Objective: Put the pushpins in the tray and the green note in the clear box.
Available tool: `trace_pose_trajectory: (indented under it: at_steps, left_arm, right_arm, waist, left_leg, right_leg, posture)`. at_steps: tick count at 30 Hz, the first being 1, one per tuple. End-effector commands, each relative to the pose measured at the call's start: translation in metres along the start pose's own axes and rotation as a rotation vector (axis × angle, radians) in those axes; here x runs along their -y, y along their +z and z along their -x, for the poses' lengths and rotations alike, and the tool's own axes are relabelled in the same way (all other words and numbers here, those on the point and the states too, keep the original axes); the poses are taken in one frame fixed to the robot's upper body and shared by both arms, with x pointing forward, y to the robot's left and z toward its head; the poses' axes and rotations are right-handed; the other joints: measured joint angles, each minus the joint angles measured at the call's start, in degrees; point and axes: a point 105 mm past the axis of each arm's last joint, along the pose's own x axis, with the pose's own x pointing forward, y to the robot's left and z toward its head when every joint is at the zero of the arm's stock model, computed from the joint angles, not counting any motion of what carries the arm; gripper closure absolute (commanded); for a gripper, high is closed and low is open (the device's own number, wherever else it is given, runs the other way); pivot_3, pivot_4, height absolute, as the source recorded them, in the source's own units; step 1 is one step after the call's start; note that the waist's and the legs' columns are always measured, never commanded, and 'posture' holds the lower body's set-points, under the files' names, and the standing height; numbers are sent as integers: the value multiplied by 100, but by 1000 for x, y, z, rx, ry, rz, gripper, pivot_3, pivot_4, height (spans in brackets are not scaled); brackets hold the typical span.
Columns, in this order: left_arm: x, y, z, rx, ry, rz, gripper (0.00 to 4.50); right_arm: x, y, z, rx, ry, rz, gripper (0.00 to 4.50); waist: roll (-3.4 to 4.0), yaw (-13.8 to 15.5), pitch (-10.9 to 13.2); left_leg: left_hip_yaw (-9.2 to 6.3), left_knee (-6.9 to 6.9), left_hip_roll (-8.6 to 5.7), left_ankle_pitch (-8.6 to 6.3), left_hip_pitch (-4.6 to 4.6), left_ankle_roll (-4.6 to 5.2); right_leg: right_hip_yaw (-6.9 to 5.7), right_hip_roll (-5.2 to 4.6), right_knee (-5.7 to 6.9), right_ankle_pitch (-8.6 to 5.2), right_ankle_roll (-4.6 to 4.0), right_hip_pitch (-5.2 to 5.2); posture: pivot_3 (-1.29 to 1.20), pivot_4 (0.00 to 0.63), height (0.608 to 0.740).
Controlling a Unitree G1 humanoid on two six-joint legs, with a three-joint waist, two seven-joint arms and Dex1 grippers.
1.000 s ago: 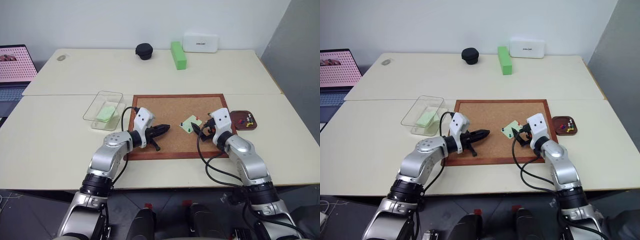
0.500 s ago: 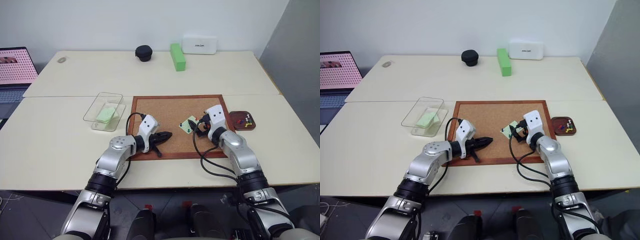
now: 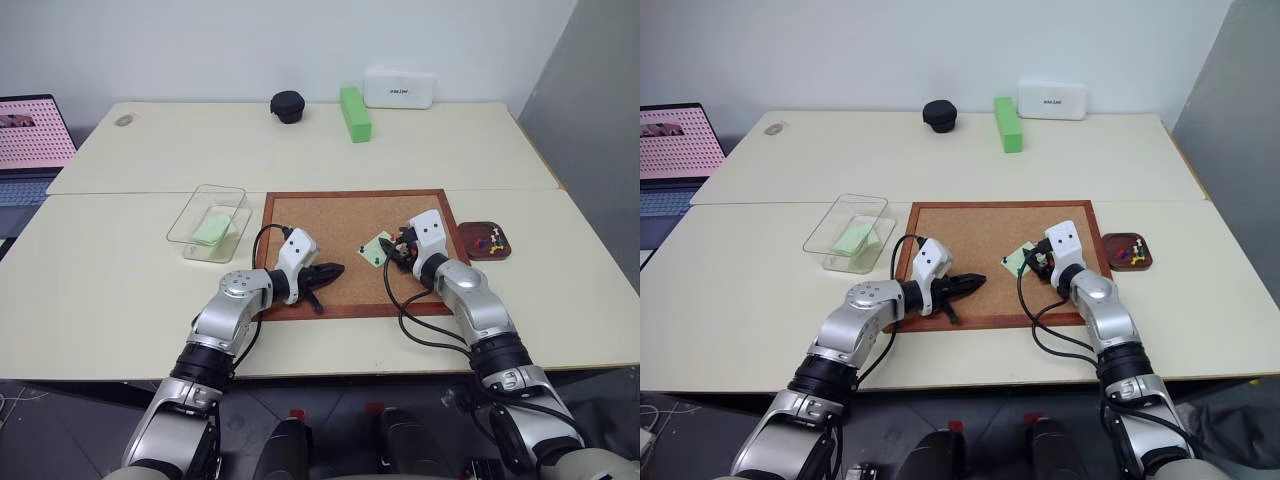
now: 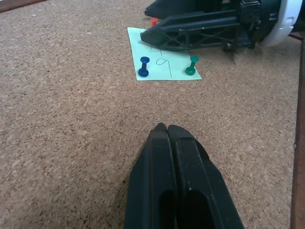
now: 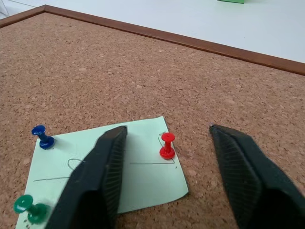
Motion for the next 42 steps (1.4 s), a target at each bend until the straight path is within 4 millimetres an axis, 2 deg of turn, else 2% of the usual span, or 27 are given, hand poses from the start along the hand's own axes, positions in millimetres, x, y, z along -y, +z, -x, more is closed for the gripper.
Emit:
trace_pose_trajectory:
  at_steps: [1, 7, 10, 14, 21, 27, 42]
  left_arm:
    - [4, -16, -2, -67, -9, 19, 4500]
    - [6, -19, -1, -74, -11, 23, 4500]
    - [6, -20, -1, -80, -12, 19, 4500]
    - [5, -21, -1, -83, -8, 20, 4500]
    - [9, -26, -2, -101, -24, 34, 4500]
    - [16, -32, -1, -126, -52, 52, 4500]
    - [14, -25, -3, -110, -45, 69, 4500]
  right_arm:
    - [2, 15, -3, 53, 3, 9, 2625]
    - [1, 15, -3, 56, 5, 9, 4000]
    - [-1, 14, -2, 53, 18, 43, 4453]
    - [-1, 14, -1, 55, 22, 48, 4453]
    - [10, 29, 5, 135, -40, 73, 4453]
    - [14, 33, 13, 153, -42, 84, 4453]
    - [25, 45, 27, 194, -94, 44, 4453]
  waist:
    - [0, 0, 0]
    - [0, 0, 0]
    - [0, 0, 0]
    - [0, 0, 0]
    - [0, 0, 0]
    - [0, 1, 0]
    - [1, 7, 0]
  left_leg:
    - [0, 0, 0, 0, 0, 0]
    - [-1, 0, 0, 0, 0, 0]
    - [-1, 0, 0, 0, 0, 0]
    - [-1, 0, 0, 0, 0, 0]
    - [-1, -1, 0, 0, 0, 0]
    - [-1, -4, 0, 0, -2, 0]
    - [-1, -7, 0, 0, -2, 0]
  right_leg:
    - [0, 0, 0, 0, 0, 0]
    - [0, 0, 0, 0, 0, 0]
    - [0, 0, 0, 0, 0, 0]
    - [0, 0, 0, 0, 0, 0]
    - [-1, 0, 0, 0, 0, 0]
    - [-1, 0, -3, -1, 0, -1]
    - [-1, -1, -5, -2, -1, -1]
  posture:
    - [0, 150, 740]
    - [0, 150, 740]
    - [0, 150, 740]
    - [0, 150, 740]
    - [0, 150, 740]
    - [0, 150, 740]
    - [0, 150, 740]
